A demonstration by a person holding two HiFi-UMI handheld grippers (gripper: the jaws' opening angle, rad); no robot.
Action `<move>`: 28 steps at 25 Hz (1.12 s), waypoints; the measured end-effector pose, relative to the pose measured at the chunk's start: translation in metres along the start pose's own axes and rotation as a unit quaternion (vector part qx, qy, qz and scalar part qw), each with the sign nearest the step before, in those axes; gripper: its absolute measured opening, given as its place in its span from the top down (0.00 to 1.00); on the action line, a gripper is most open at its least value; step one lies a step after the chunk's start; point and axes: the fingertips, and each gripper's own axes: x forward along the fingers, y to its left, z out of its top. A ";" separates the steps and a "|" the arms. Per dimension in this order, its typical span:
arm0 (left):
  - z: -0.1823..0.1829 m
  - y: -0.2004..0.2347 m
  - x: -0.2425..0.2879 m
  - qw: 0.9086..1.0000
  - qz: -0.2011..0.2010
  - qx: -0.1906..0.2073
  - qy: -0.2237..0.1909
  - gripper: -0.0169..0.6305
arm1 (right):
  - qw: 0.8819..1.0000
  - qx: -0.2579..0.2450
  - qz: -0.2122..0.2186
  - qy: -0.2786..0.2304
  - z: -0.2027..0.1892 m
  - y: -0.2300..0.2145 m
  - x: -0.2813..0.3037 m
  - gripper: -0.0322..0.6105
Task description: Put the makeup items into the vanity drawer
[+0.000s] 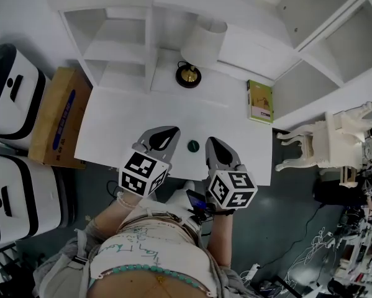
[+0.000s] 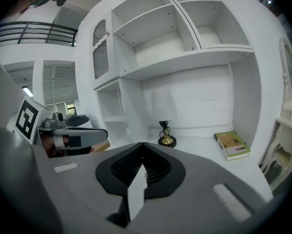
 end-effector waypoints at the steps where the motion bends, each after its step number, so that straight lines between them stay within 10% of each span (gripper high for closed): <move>1: 0.001 0.000 0.003 1.000 0.004 -0.001 -0.002 0.97 | 1.000 -0.007 0.002 0.002 0.003 -0.003 0.001 0.90; 28: -0.022 0.001 0.017 0.991 0.124 -0.056 0.016 0.97 | 0.983 -0.094 0.106 0.113 -0.041 -0.032 0.049 0.90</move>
